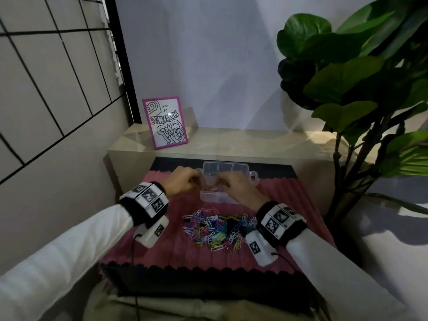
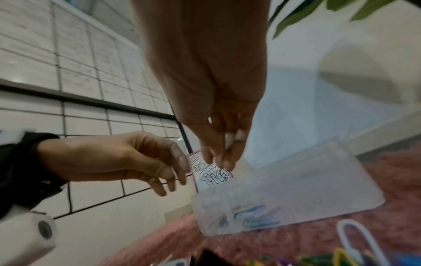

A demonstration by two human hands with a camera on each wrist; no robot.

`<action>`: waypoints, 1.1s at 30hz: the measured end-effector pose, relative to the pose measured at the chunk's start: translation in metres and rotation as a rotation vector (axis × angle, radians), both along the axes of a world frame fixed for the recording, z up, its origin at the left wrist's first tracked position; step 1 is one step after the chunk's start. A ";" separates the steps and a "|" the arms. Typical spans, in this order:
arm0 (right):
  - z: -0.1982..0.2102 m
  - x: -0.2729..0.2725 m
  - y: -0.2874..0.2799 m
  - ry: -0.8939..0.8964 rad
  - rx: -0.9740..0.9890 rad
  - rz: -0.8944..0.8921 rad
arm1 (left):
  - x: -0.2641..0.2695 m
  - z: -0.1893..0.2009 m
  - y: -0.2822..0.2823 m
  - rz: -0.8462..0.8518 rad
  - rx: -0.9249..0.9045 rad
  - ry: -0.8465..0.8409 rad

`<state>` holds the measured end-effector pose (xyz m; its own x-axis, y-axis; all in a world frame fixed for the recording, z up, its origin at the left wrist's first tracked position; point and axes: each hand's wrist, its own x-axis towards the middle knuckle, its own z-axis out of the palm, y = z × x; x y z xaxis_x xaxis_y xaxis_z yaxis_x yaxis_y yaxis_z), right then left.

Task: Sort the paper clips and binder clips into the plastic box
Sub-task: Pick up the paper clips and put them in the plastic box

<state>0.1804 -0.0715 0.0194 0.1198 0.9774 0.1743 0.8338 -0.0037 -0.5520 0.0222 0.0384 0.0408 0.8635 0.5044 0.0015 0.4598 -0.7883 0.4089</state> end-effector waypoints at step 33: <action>0.003 0.008 -0.004 0.552 -0.121 0.011 | -0.030 -0.034 -0.005 -0.005 -0.474 0.110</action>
<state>0.1887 -0.0753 0.0222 0.1508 0.9883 -0.0247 0.4216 -0.0869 -0.9026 -0.0075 0.0332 0.0071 0.8480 0.4230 -0.3193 0.5172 -0.5292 0.6727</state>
